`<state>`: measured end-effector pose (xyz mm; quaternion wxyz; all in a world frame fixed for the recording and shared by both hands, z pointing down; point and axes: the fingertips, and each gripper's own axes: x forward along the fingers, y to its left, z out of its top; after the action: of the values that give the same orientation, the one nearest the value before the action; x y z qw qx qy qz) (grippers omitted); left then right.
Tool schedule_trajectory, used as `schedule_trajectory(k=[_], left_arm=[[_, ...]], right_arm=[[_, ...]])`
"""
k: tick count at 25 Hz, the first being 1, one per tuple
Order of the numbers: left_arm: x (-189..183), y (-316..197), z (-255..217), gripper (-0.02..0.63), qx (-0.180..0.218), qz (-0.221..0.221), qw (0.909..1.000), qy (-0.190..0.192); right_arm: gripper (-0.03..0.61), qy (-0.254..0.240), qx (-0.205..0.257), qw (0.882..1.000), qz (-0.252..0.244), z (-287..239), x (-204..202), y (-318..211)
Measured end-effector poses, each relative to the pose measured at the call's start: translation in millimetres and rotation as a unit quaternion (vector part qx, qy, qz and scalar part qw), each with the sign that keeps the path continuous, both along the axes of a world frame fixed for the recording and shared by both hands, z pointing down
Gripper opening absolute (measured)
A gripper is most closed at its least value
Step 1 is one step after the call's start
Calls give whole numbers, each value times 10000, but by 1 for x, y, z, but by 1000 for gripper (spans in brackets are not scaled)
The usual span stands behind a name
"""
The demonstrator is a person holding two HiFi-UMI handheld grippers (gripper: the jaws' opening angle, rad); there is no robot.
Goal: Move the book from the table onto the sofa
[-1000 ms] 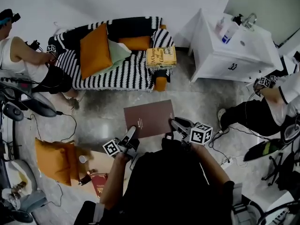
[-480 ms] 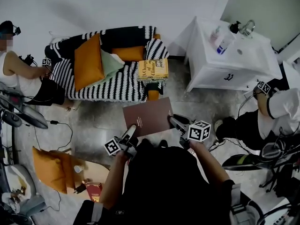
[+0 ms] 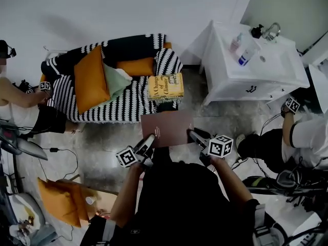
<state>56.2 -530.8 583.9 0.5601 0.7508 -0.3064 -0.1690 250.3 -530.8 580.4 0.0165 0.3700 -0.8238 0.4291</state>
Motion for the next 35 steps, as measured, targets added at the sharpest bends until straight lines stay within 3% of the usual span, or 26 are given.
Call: schedule_trajectory(k=[8,15,26,35], left_arm=[[-20,-102,24,167,-334,478,9979,-267],[-33,-181,35,173,-414,922,9942,-372],[-18,-243,72,190,-788,1242,9887,-292],[8,-281,115,204,-913,1184,9859,-751]], right_arm=[[112,174,-485,9982,318,22,-21,-87],[112,330,-645,9955,608,31,-38,-153],[112,455,-768,9900,1096,52,-24,-214],[112,503,-1132,9859,1121,103,1,-265]])
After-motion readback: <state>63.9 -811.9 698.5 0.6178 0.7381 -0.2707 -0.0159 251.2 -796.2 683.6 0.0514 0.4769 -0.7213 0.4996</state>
